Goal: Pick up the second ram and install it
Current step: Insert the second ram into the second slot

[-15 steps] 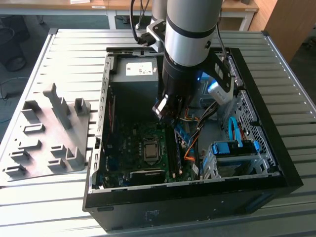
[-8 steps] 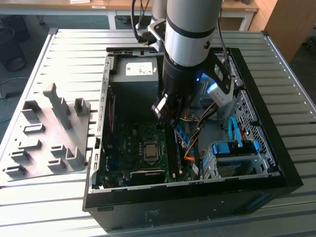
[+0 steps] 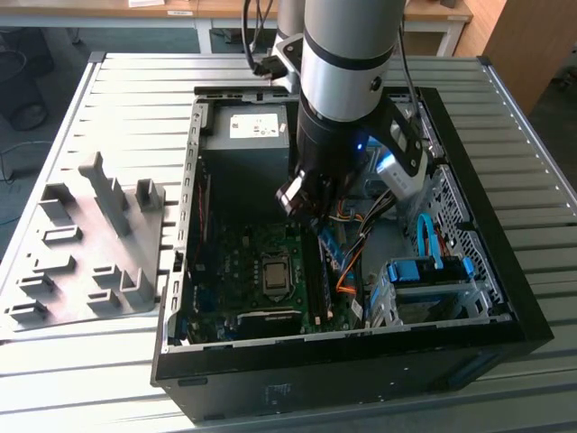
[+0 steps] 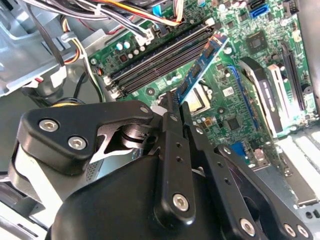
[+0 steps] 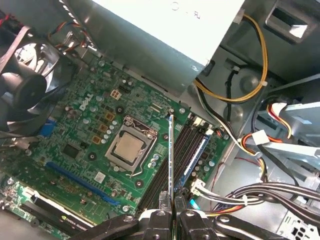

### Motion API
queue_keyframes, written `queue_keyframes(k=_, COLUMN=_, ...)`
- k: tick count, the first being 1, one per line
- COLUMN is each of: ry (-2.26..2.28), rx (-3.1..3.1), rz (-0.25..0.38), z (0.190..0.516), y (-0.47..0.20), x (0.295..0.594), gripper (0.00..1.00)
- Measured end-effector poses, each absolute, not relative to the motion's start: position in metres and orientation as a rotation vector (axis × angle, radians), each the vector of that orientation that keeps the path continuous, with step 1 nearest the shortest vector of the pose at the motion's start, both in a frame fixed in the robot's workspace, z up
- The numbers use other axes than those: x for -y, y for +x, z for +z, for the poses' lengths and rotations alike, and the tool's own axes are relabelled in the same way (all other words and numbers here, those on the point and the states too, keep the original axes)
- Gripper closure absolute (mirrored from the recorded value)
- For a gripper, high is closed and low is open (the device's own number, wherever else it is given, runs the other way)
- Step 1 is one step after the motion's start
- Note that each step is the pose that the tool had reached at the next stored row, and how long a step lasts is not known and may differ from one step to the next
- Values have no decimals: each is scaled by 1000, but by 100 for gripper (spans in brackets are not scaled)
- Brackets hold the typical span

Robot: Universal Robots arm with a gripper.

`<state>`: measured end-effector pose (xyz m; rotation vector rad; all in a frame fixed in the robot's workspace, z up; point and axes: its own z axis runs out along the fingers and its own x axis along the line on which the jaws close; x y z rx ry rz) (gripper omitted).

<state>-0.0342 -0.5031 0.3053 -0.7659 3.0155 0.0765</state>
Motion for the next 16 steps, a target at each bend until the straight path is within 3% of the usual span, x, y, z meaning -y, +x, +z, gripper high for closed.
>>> queue_keyframes(k=16, ry=-445, rx=-3076, rz=63, z=305, y=-34, x=503, gripper=86)
